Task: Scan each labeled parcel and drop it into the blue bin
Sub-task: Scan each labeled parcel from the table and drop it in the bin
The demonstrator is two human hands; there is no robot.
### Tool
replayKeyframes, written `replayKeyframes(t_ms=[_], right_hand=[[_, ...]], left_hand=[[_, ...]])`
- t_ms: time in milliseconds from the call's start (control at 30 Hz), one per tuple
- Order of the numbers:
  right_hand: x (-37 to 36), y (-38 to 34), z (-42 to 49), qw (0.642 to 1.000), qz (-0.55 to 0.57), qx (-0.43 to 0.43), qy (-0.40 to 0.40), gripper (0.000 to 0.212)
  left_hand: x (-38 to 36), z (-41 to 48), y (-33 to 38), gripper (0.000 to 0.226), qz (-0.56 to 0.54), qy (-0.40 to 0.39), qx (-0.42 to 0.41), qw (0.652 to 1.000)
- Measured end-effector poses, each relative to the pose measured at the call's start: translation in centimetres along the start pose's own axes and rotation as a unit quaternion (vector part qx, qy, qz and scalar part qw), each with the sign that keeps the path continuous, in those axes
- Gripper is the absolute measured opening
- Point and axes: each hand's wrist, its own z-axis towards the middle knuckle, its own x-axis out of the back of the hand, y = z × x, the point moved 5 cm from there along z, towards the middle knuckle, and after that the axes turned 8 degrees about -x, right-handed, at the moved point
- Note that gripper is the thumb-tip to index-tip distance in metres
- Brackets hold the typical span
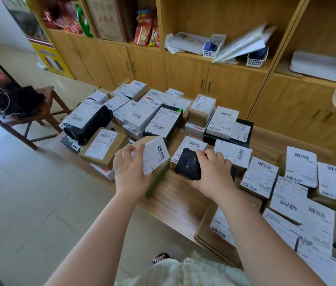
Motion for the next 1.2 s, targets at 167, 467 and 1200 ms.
replayKeyframes(t_ms=[167,467,1200], right_hand=[[0.1,-0.1,-0.2,1.000,0.001,-0.006,-0.005,0.092],[0.8,1.8,-0.8,0.996,0.057,-0.070,-0.015,0.086],[-1.3,2.2,-20.5,0.774,0.227,-0.535,0.252,0.072]], left_hand=[[0.6,1.2,0.4,0.085,0.023,-0.008,-0.014,1.000],[0.2,2.7,1.0,0.087,-0.025,-0.039,0.003,0.999],[-2.0,0.3,13.4,0.096,-0.252,-0.258,-0.293,0.886]])
